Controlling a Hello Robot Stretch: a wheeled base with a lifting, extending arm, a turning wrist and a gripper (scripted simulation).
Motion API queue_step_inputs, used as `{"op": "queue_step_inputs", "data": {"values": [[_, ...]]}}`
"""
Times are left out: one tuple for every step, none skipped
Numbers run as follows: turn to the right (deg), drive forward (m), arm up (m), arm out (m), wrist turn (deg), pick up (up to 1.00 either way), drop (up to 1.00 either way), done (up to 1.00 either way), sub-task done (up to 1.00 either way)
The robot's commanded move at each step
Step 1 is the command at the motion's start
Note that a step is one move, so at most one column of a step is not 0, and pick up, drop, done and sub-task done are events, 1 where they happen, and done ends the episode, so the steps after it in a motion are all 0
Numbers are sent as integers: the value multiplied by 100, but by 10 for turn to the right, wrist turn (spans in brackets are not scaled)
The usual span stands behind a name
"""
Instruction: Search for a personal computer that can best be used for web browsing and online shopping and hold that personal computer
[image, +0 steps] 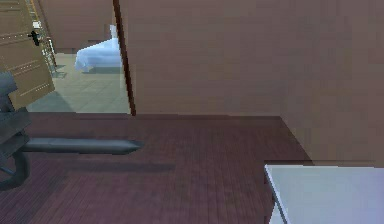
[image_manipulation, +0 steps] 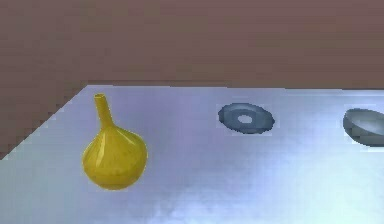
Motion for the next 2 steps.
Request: {"op": "queue_step_inputs", "data": {"values": [[-60, 0, 0, 0, 0, 0, 0, 0, 0], [0, 100, 0, 0, 0, 0, 0, 0, 0]]}}
